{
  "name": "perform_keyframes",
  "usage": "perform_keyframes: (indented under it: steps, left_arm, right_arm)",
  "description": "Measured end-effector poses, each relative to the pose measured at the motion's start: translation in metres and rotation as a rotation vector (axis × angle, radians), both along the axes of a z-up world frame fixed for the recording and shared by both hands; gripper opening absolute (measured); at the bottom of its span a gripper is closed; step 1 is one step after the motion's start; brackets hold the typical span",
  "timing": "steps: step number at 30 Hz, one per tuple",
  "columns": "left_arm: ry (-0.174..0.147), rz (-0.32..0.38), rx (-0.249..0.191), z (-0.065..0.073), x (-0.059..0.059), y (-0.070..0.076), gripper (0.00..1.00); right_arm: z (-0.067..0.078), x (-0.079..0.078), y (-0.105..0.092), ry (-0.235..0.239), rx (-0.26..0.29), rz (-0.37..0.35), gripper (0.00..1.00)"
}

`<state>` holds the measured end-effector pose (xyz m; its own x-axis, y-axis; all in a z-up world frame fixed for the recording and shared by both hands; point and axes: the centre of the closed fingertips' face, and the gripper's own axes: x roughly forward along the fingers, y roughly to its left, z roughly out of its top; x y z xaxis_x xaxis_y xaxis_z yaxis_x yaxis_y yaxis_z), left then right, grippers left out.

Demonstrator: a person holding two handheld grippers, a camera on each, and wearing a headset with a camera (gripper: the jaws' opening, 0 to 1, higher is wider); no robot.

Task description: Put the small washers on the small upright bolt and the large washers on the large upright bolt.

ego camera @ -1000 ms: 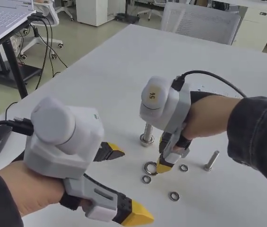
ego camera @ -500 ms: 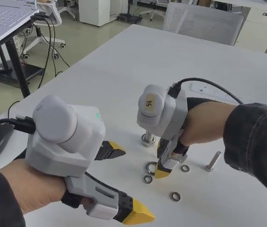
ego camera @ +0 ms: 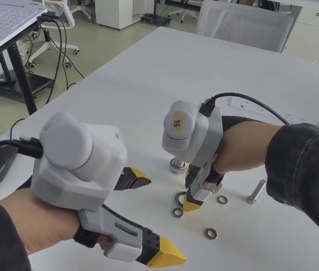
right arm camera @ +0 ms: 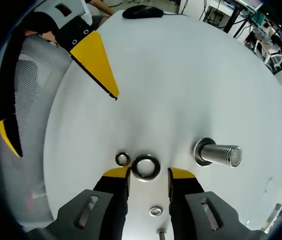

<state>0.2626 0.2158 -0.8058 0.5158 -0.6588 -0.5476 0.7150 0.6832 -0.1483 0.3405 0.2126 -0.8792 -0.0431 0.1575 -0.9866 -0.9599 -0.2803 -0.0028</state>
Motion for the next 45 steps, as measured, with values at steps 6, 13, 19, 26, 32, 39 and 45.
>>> perform_keyframes:
  steps: [6,13,19,26,32,39,45]
  left_arm:
    - [-0.002,0.002,-0.003,0.0003,-0.0001,-0.0002,0.81]
    - [-0.002,-0.001,-0.002,-0.0003,0.0000,-0.0006,0.81]
    - [-0.002,-0.003,-0.001,-0.0006,-0.0003,-0.0012,0.80]
    - [-0.003,-0.002,-0.001,-0.0004,-0.0006,-0.0015,0.80]
    - [-0.002,-0.003,-0.003,-0.0005,-0.0005,-0.0016,0.80]
    - [-0.001,-0.005,-0.002,-0.0004,0.0000,-0.0018,0.80]
    - [0.000,-0.007,-0.004,-0.0002,0.0002,-0.0020,0.80]
  right_arm:
    - [-0.0004,-0.0023,-0.0005,-0.003,0.000,0.020,0.29]
    - [-0.0011,-0.0030,-0.0007,-0.004,-0.002,0.032,0.28]
    - [-0.0015,-0.0031,-0.0014,-0.003,-0.004,0.029,0.27]
    - [-0.0012,-0.0039,-0.0005,-0.007,-0.006,0.035,0.25]
    - [-0.0010,-0.0041,-0.0008,-0.008,-0.006,0.036,0.24]
    - [-0.0004,-0.0032,-0.0014,-0.010,-0.008,0.039,0.24]
    - [0.0001,-0.0027,-0.0028,-0.010,-0.012,0.035,0.24]
